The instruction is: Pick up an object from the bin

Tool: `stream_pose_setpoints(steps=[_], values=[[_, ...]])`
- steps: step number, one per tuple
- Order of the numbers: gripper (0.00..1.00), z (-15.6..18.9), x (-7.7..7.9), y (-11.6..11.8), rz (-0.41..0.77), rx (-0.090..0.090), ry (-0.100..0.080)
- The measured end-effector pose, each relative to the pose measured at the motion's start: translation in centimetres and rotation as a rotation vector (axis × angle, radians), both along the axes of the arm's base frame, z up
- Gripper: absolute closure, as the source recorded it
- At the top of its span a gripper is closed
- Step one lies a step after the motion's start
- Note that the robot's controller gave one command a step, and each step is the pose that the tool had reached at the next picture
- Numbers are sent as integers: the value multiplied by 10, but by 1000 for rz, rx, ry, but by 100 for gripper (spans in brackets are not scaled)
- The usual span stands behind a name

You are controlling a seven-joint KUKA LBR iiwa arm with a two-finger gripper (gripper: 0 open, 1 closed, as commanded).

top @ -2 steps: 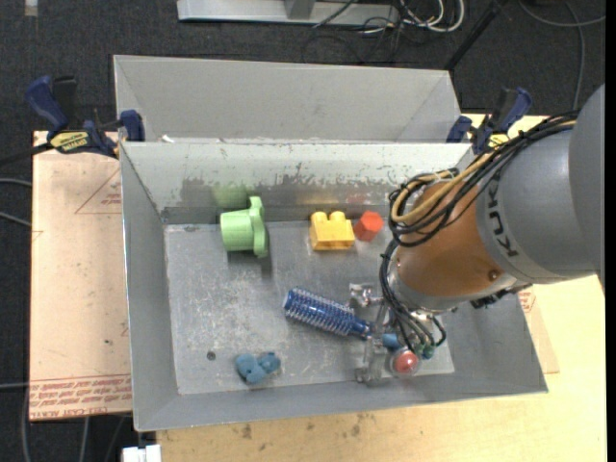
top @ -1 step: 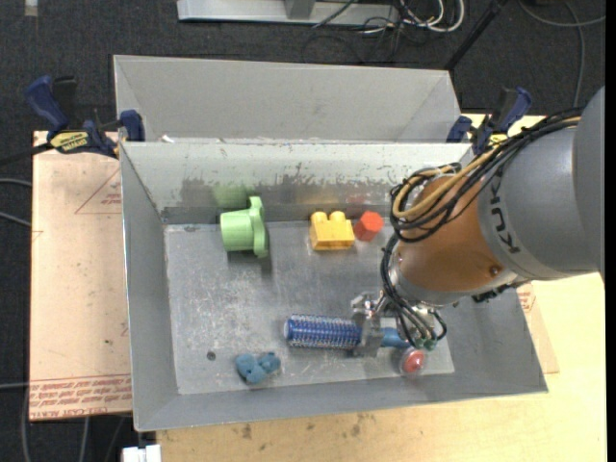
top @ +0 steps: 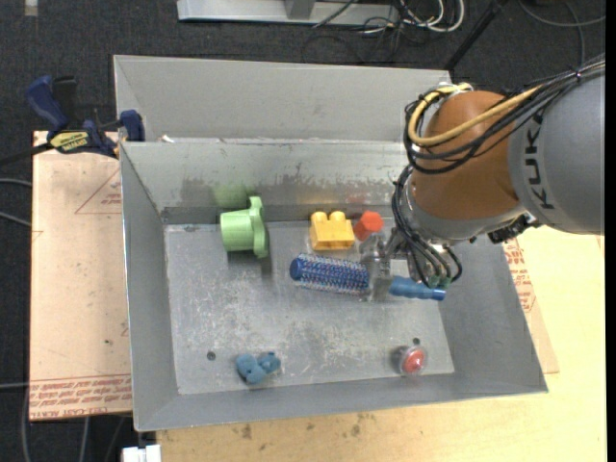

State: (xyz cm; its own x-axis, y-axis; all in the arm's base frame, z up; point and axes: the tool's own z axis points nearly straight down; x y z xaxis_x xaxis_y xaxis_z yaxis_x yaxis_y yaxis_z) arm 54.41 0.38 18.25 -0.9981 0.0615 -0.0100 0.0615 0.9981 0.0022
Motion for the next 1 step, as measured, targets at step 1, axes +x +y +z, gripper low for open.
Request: stream_pose_setpoints(steps=[1], values=[[100, 35, 1, -1, 5, -1, 5]])
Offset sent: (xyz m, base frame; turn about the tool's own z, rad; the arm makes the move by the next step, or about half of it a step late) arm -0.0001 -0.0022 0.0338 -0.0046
